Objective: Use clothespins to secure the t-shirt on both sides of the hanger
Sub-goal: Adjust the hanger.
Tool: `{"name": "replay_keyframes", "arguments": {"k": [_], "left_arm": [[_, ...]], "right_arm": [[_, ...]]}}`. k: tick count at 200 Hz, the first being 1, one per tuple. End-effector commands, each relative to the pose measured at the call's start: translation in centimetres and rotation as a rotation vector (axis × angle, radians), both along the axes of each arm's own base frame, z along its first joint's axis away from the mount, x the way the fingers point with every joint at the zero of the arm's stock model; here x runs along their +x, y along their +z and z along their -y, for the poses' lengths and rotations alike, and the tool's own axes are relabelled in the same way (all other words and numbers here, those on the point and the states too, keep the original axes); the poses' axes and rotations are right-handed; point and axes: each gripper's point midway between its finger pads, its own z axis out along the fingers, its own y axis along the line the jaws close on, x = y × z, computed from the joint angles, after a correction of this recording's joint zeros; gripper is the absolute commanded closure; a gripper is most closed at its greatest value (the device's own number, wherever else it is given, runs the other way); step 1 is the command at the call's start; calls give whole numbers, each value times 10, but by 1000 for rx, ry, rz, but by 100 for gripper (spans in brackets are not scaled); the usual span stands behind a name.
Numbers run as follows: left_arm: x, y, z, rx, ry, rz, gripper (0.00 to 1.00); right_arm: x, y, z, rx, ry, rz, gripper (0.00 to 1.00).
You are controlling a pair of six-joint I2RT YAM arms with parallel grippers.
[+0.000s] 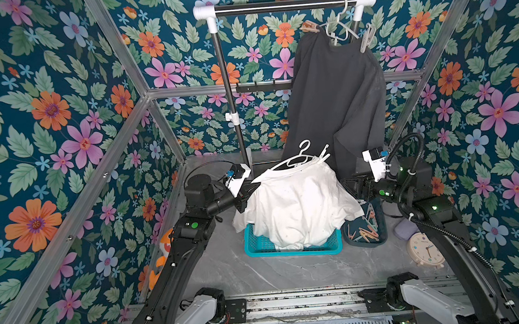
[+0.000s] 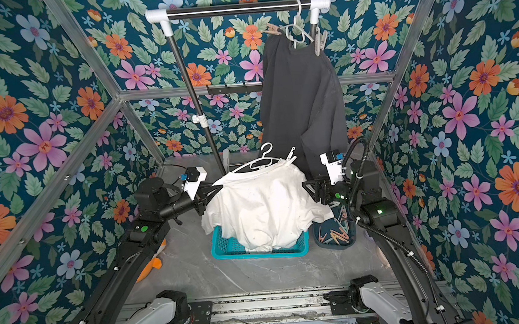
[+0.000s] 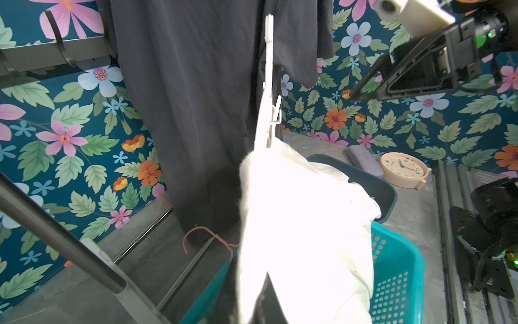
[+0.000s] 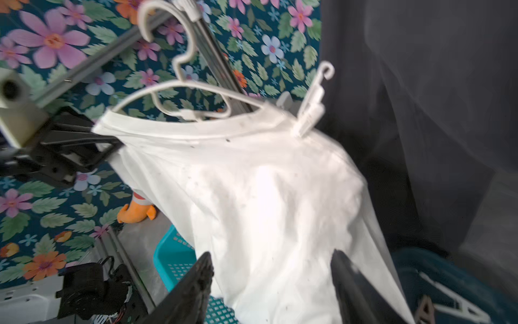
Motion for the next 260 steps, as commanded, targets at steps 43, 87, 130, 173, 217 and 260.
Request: {"name": "replay_keyframes", "arguments": {"k": [43,87,130,173,217,260], "left_arm": [[-4,6,-11,5,68,60,100],[-5,12,-17,-2,104,99,100],[-6,21,-25,-5,155,158,100],[-6,25,-24,-10,149,172,100],[-6,28,-25,-11,157,187,100],[-8,29,-30,-5,187,203,100]], "right_arm": [[-12,-77,59,-139,-342,-284,34],[-23,-116,93,-267,-508,-415,37],[-32,-132,119,-217,-653,-485,42],[-21,-153,112,-150,-622,-562,42],[-3,-176,111,-152,-624,-604,41],[20,-191,100,-126,-566,-610,34]]}}
